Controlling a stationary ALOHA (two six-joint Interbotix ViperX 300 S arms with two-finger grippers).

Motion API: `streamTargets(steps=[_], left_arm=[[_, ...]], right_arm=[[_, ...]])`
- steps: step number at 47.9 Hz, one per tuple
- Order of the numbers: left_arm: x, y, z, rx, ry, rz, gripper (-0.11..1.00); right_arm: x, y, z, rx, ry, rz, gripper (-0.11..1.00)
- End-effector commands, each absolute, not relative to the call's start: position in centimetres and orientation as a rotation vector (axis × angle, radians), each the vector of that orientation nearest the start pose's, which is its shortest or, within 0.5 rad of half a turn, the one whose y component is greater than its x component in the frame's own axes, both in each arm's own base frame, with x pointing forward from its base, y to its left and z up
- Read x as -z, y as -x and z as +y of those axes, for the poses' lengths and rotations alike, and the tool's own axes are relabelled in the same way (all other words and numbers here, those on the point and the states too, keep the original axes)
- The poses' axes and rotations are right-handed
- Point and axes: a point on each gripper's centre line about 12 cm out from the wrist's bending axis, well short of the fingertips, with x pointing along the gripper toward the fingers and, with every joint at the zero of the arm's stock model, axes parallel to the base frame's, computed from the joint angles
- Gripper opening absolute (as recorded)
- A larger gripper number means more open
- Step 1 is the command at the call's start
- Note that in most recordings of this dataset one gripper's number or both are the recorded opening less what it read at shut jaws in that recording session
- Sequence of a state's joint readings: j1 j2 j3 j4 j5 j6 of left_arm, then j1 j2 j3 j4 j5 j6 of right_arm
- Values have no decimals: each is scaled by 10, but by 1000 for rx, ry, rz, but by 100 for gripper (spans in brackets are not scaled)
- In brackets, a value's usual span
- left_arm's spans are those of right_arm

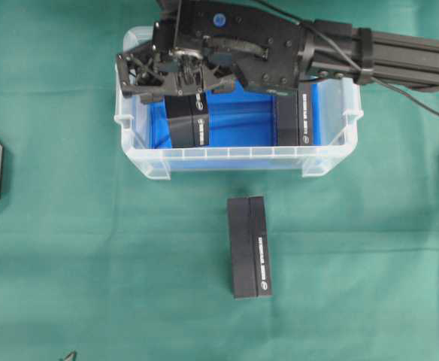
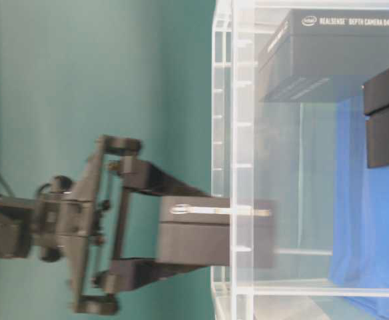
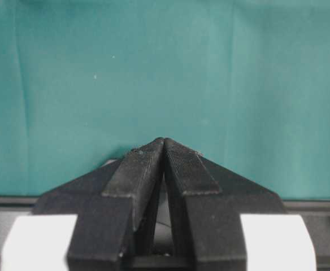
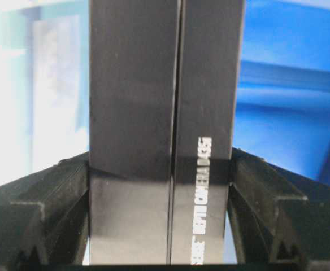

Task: Take the box out of the case with the right arm.
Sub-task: 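Close the right gripper on the left box's sides, then lift the left box up out of the case with the right gripper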

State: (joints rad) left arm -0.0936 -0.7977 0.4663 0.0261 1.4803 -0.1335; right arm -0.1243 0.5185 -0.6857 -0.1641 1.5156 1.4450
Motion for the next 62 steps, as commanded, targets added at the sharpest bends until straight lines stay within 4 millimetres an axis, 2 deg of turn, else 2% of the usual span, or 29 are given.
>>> streamTargets(steps=[1, 15, 28, 62], left_arm=[[-377, -160, -12, -12, 45, 1119, 2], [-377, -161, -12, -13, 46, 1122, 2], [-377, -161, -12, -13, 46, 1122, 2], [-377, -162, -12, -15, 48, 1124, 2]], right_arm=[[-356, -500, -79, 1099, -1179, 824, 68], [-389, -493, -65, 1085, -1165, 783, 68], [-410, -486, -55, 1085, -1147, 745, 68], [-414, -485, -53, 1092, -1135, 725, 68]])
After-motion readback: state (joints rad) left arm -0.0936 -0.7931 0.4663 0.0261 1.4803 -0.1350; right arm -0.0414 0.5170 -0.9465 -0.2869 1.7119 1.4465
